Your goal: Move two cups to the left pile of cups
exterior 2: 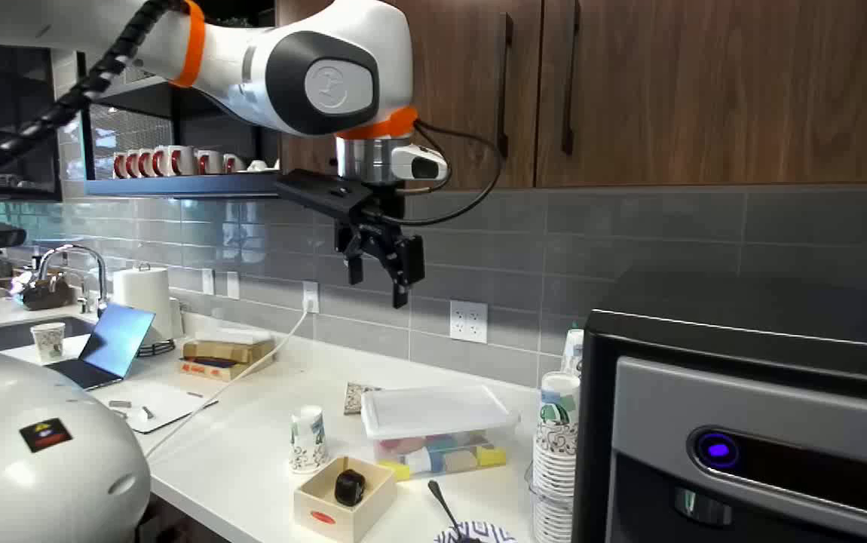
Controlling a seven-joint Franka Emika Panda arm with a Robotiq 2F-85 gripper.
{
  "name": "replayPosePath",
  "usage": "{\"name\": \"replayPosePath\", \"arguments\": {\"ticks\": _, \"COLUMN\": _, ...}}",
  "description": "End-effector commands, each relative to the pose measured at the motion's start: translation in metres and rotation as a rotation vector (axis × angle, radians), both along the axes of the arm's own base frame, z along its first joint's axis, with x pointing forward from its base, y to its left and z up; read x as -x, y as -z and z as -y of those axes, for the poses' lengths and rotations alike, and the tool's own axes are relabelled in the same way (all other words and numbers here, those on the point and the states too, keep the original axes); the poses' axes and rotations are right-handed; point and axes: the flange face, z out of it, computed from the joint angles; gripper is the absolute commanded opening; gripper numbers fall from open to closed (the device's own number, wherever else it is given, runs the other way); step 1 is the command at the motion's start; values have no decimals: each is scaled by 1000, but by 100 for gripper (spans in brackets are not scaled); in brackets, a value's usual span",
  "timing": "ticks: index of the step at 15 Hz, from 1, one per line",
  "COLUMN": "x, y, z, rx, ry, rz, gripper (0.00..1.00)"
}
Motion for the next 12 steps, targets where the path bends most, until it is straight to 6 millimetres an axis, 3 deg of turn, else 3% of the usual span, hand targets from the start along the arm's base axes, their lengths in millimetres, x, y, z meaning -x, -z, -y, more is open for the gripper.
{"name": "replayPosePath", "arguments": {"ticks": 1, "x": 0, "y": 0, "z": 0, "rx": 0, "ry": 0, "rz": -1, "gripper": 100}}
{"name": "replayPosePath", "arguments": {"ticks": 6, "x": 0, "y": 0, "z": 0, "rx": 0, "ry": 0, "rz": -1, "gripper": 100}}
{"name": "replayPosePath", "arguments": {"ticks": 12, "x": -55, "y": 30, "z": 5, "rx": 91, "ry": 33, "rz": 90, "gripper": 100}}
